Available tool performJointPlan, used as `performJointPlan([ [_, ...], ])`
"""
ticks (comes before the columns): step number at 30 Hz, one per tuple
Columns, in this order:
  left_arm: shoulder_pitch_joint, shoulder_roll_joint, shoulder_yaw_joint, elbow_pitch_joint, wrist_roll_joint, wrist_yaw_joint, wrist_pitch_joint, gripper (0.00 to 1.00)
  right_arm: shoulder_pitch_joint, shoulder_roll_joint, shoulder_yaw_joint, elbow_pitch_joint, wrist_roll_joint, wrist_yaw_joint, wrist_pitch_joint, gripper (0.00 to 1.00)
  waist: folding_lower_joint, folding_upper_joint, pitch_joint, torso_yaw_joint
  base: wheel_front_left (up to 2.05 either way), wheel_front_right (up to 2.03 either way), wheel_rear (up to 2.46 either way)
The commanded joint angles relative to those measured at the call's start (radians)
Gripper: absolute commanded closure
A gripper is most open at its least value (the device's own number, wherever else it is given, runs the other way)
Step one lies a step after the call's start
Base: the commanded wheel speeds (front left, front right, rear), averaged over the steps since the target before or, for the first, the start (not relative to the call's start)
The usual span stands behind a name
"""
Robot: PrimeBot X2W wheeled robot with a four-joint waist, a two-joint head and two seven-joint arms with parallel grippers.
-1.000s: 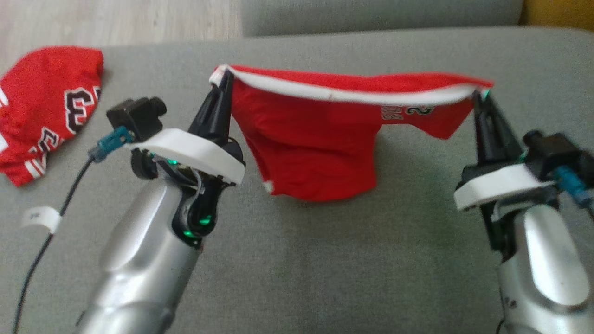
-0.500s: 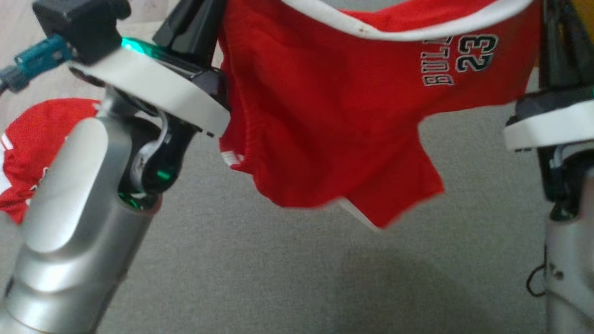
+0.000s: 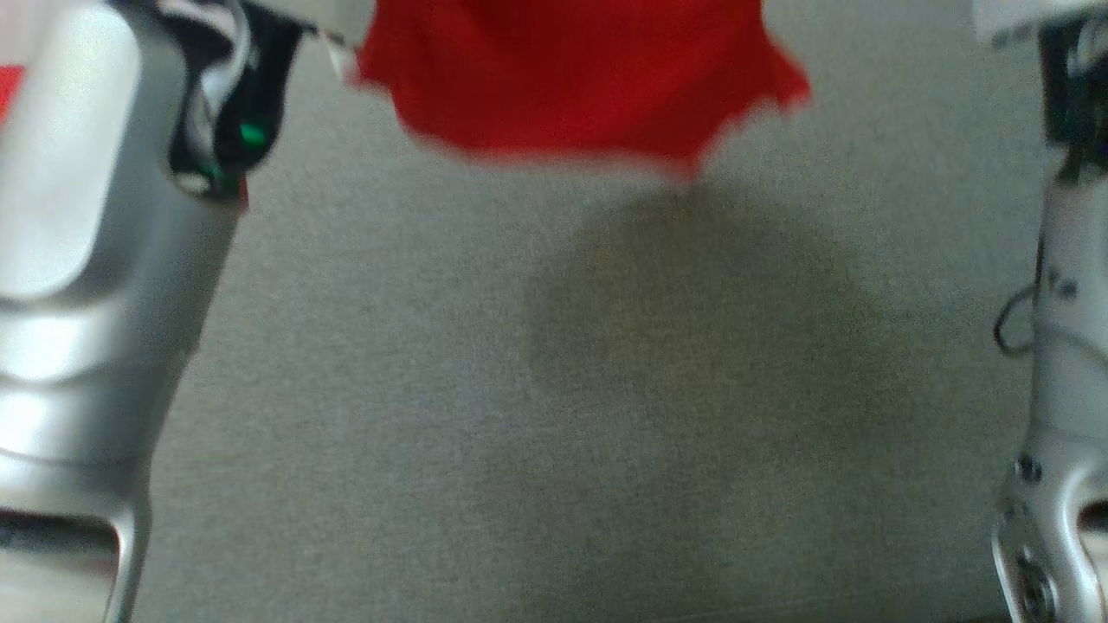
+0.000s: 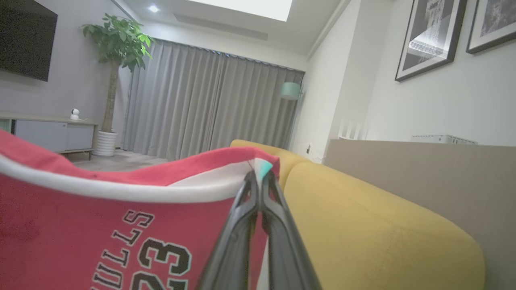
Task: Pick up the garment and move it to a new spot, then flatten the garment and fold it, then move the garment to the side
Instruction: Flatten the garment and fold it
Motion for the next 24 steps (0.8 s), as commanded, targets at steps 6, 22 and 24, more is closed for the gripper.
performJointPlan([
  [6, -0.090, 0.011, 0.062, 0.038, -0.002, -0.034, -0.085, 1.00, -0.118, 0.052, 0.004, 0.031, -0.048, -0.001, -0.075, 1.00, -0.0004, 0.0000, 0.137, -0.029, 0.00, 0.00, 0.00],
  [22, 0.427, -0.035, -0.066, -0.010, 0.018, -0.048, -0.355, 1.00, 0.371, 0.071, -0.028, 0.012, 0.022, -0.001, -0.177, 1.00, -0.0004, 0.0000, 0.080, 0.003, 0.00, 0.00, 0.00],
  [24, 0.493, -0.033, -0.082, -0.050, 0.035, -0.031, -0.371, 1.00, 0.449, 0.071, -0.039, -0.039, 0.030, -0.001, -0.171, 1.00, -0.0004, 0.0000, 0.052, 0.007, 0.00, 0.00, 0.00],
])
